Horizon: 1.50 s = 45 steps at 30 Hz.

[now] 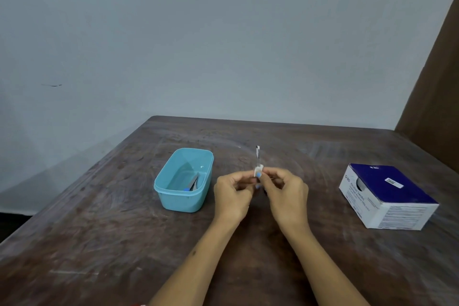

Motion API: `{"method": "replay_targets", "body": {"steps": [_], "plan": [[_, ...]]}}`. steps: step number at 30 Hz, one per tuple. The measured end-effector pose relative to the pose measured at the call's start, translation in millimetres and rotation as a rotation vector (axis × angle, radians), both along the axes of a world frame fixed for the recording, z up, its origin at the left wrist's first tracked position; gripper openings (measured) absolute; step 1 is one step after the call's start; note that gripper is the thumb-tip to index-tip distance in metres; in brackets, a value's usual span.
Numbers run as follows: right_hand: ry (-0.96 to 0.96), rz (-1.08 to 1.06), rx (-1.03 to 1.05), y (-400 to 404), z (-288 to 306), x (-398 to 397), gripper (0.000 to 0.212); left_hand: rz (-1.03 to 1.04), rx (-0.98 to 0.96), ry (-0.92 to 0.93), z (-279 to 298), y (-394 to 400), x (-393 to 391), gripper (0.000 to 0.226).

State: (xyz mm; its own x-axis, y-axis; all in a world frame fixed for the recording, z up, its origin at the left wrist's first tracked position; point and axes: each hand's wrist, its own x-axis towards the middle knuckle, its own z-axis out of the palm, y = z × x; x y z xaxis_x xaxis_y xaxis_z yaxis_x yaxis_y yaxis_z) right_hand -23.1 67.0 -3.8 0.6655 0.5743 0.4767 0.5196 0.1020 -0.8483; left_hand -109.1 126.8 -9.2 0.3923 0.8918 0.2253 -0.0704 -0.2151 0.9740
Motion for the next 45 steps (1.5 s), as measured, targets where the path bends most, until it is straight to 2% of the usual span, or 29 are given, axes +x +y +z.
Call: {"method": "replay_targets", "body": {"steps": [3, 8, 14, 19, 24, 28, 34, 39, 45], "plan": [[0.001, -0.033, 0.063, -1.6, 1.1, 1.0, 0.012, -0.037, -0.005, 0.022, -0.5, -2.9, 2.1, 0.034], [0.048, 0.041, -0.047, -0.2, 0.7, -0.2, 0.013, 0.021, -0.013, -0.014, 1.2, 0.2, -0.3, 0.047], [0.042, -0.013, 0.051, -1.5, -0.8, 3.1, 0.011, -0.036, -0.009, 0.03, -3.3, -1.0, 3.0, 0.034], [0.03, 0.037, -0.048, -0.8, -1.8, 0.7, 0.011, 0.017, -0.032, -0.009, -0.1, 1.0, -1.1, 0.039], [0.012, -0.069, 0.025, 0.3, -5.0, 7.5, 0.012, -0.097, -0.065, 0.036, -1.5, -3.3, 1.7, 0.032], [0.023, 0.009, -0.077, -0.2, -3.2, 3.4, 0.007, 0.012, -0.042, 0.006, 0.6, 0.1, -0.4, 0.039], [-0.017, -0.06, -0.001, 0.8, -4.9, 5.0, 0.012, -0.054, -0.045, 0.016, -0.8, -1.4, 2.3, 0.035], [-0.006, -0.012, -0.085, 0.9, -4.3, 2.6, 0.008, 0.007, -0.046, 0.003, -0.4, 1.6, -0.5, 0.04], [0.013, -0.076, 0.036, -0.6, -2.6, 5.0, 0.012, -0.071, -0.023, 0.04, -2.8, -0.9, 2.6, 0.033]]}}
